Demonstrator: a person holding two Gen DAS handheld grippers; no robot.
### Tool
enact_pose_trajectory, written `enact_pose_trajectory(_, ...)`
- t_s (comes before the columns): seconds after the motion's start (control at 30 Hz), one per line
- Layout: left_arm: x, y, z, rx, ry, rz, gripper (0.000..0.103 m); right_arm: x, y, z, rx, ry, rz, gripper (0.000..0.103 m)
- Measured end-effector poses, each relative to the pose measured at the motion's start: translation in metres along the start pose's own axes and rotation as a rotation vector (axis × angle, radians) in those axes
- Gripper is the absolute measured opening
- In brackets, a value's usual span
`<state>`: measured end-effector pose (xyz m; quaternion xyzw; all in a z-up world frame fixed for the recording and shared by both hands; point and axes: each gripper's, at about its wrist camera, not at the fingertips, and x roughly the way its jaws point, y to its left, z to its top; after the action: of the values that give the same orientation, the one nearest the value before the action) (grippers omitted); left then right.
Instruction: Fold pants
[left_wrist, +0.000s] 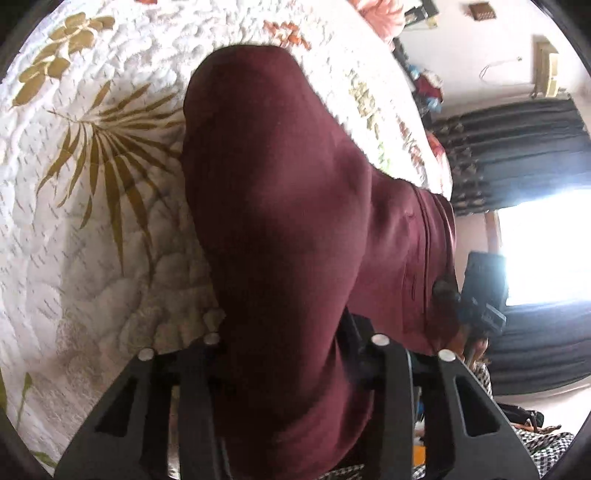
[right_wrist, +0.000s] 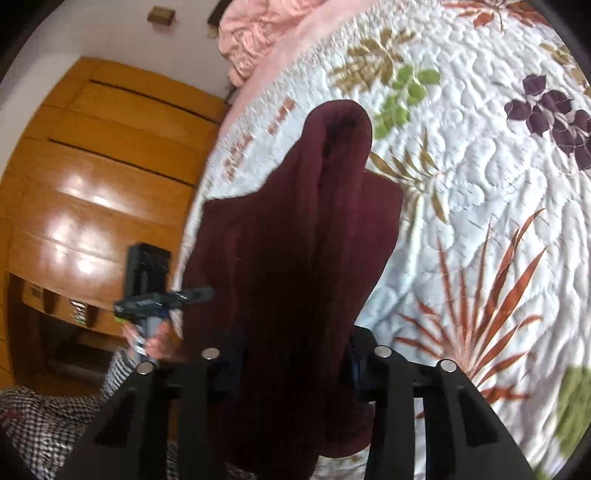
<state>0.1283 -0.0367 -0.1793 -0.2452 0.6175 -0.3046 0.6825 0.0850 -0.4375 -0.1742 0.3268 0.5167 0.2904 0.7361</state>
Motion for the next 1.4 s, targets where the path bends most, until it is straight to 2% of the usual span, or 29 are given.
enact_pose_trajectory(0.07, -0.008, -0.002, -0.001, -0.018, -0.031, -0.042, 0.031, -0.003, 0.013, -0.001, -0.033, -0.023, -0.015, 0.038)
enact_pose_trajectory(0.2, -0.027, -0.03, 0.01, 0.053, -0.101, -0.102, 0.022, -0.015, 0.037, 0.007, -0.064, -0.065, 0.005, 0.038)
enact_pose_trajectory(0.3, -0.033, -0.057, 0.031, 0.13, -0.152, -0.075, 0.022, -0.027, 0.053, 0.026, -0.118, -0.097, -0.028, 0.038)
enact_pose_trajectory(0.5, -0.028, -0.078, 0.097, 0.167, -0.224, -0.073, 0.022, -0.044, 0.065, 0.091, -0.179, -0.166, -0.061, 0.038)
enact_pose_trajectory(0.6, -0.013, -0.073, 0.128, 0.16, -0.233, -0.037, 0.023, -0.038, 0.059, 0.123, -0.181, -0.167, -0.09, 0.038)
enact_pose_trajectory(0.7, 0.006, -0.047, 0.15, 0.132, -0.211, 0.016, 0.025, -0.015, 0.035, 0.156, -0.138, -0.14, -0.121, 0.038)
enact_pose_trajectory(0.77, 0.019, -0.029, 0.156, 0.102, -0.208, 0.058, 0.032, -0.004, 0.013, 0.171, -0.086, -0.119, -0.145, 0.04)
enact_pose_trajectory(0.8, 0.022, -0.021, 0.157, 0.09, -0.201, 0.054, 0.038, 0.009, -0.003, 0.176, -0.047, -0.095, -0.179, 0.041)
enact_pose_trajectory(0.87, 0.023, -0.011, 0.159, 0.069, -0.193, 0.029, 0.042, 0.026, -0.023, 0.178, 0.005, -0.072, -0.257, 0.051)
enact_pose_trajectory(0.93, 0.02, -0.01, 0.153, 0.09, -0.214, 0.077, 0.062, 0.029, -0.038, 0.175, 0.037, -0.079, -0.242, 0.057)
enact_pose_trajectory(0.97, 0.017, -0.012, 0.148, 0.11, -0.233, 0.135, 0.068, 0.026, -0.042, 0.172, 0.055, -0.094, -0.213, 0.058)
enact_pose_trajectory(1.0, 0.016, -0.011, 0.146, 0.116, -0.246, 0.173, 0.082, 0.021, -0.044, 0.168, 0.065, -0.113, -0.201, 0.061)
enact_pose_trajectory(1.03, 0.012, -0.008, 0.143, 0.119, -0.262, 0.209, 0.088, 0.017, -0.045, 0.164, 0.066, -0.124, -0.218, 0.071)
enact_pose_trajectory(1.07, 0.008, -0.009, 0.139, 0.12, -0.273, 0.238, 0.09, 0.012, -0.043, 0.16, 0.059, -0.141, -0.246, 0.075)
enact_pose_trajectory(1.17, 0.0, -0.01, 0.135, 0.1, -0.291, 0.287, 0.091, -0.001, -0.036, 0.146, 0.021, -0.165, -0.317, 0.076)
enact_pose_trajectory(1.23, -0.008, -0.015, 0.122, 0.091, -0.321, 0.347, 0.091, -0.006, -0.028, 0.138, 0.01, -0.177, -0.365, 0.077)
enact_pose_trajectory(1.33, -0.018, -0.033, 0.103, 0.109, -0.359, 0.461, 0.092, -0.014, -0.011, 0.126, -0.005, -0.214, -0.491, 0.084)
enact_pose_trajectory(1.4, -0.021, -0.048, 0.088, 0.14, -0.377, 0.546, 0.092, -0.019, 0.009, 0.113, -0.037, -0.238, -0.574, 0.085)
